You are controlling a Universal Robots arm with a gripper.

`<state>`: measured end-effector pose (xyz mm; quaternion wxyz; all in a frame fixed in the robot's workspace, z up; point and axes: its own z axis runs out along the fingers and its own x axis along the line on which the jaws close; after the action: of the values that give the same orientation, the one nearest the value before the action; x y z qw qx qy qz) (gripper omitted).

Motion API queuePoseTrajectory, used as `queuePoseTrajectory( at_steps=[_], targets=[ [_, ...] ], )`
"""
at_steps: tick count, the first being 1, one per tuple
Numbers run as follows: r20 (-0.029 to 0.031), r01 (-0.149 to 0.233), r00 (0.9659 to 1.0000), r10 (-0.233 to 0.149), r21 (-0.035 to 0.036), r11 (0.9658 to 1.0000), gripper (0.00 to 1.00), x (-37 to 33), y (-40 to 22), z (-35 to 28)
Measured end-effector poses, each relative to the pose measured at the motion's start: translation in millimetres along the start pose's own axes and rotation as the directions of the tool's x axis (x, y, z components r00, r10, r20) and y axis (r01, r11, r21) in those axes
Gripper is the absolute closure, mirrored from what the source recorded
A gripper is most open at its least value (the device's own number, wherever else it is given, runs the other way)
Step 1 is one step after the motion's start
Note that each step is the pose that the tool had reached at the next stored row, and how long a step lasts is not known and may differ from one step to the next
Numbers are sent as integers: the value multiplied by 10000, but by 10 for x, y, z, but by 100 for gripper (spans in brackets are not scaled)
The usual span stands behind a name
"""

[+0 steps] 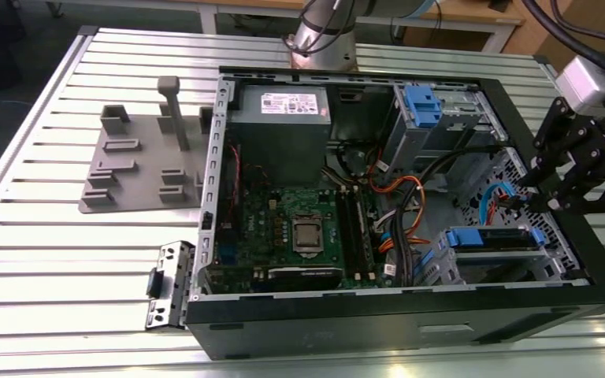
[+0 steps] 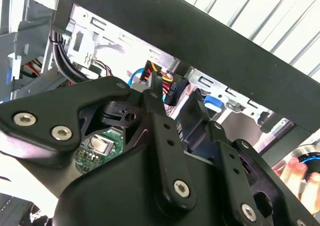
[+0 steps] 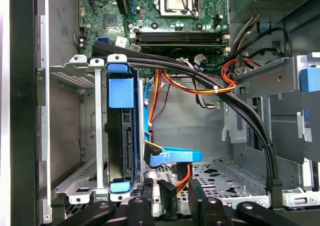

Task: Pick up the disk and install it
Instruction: 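Insert the first disk wire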

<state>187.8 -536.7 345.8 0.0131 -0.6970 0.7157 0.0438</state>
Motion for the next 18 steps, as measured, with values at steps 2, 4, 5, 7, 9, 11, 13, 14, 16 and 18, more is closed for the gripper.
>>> queuePoseTrajectory(
  at_steps=[2,4,5,7,9,11,13,14,16,18],
  targets=[
    [0,0,10000,0,0,10000,60,0,0,0],
    [-1,1,10000,-1,0,10000,66,0,0,0],
    [-1,0,10000,0,0,10000,66,0,0,1],
    [-5,0,10000,0,0,10000,78,0,0,0],
    [-3,0,10000,0,0,10000,81,0,0,0],
    [-2,0,10000,0,0,10000,81,0,0,1],
    [-3,0,10000,0,0,10000,81,0,0,1],
    [-4,0,10000,0,0,10000,81,0,0,1],
    [-4,0,10000,0,0,10000,81,0,0,1],
    [-3,0,10000,0,0,10000,81,-1,0,-10]
  ],
)
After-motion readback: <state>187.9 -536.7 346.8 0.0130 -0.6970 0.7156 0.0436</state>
